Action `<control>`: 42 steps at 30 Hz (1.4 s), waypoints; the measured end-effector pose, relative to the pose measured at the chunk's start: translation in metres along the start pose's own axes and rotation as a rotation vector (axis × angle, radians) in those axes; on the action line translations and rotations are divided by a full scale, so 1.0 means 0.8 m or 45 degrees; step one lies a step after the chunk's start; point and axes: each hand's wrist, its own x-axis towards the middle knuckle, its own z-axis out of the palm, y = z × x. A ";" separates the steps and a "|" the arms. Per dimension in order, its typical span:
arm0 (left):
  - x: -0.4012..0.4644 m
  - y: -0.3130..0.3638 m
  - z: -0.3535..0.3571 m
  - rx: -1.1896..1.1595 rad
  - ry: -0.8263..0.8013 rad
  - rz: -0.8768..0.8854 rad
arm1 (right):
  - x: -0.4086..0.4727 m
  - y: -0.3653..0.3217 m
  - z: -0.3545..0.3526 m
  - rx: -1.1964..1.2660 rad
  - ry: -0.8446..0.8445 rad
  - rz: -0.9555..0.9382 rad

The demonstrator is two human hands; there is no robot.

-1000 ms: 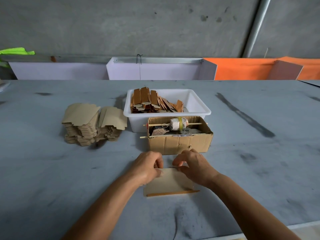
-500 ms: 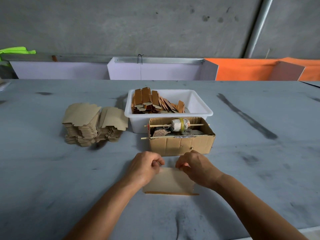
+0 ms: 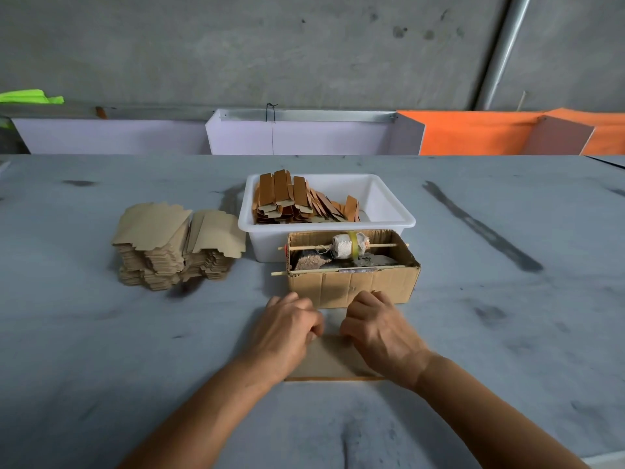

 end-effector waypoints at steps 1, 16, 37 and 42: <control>0.001 -0.001 0.000 0.050 -0.010 0.028 | 0.000 0.000 -0.001 -0.022 -0.017 -0.016; -0.015 0.021 -0.016 0.379 -0.167 0.153 | -0.012 -0.012 0.004 -0.075 -0.234 0.132; -0.038 0.010 0.000 0.158 -0.045 -0.064 | -0.032 -0.019 0.001 0.182 0.011 0.369; -0.046 0.005 -0.005 0.077 0.097 -0.072 | -0.036 -0.021 -0.002 0.213 0.024 0.451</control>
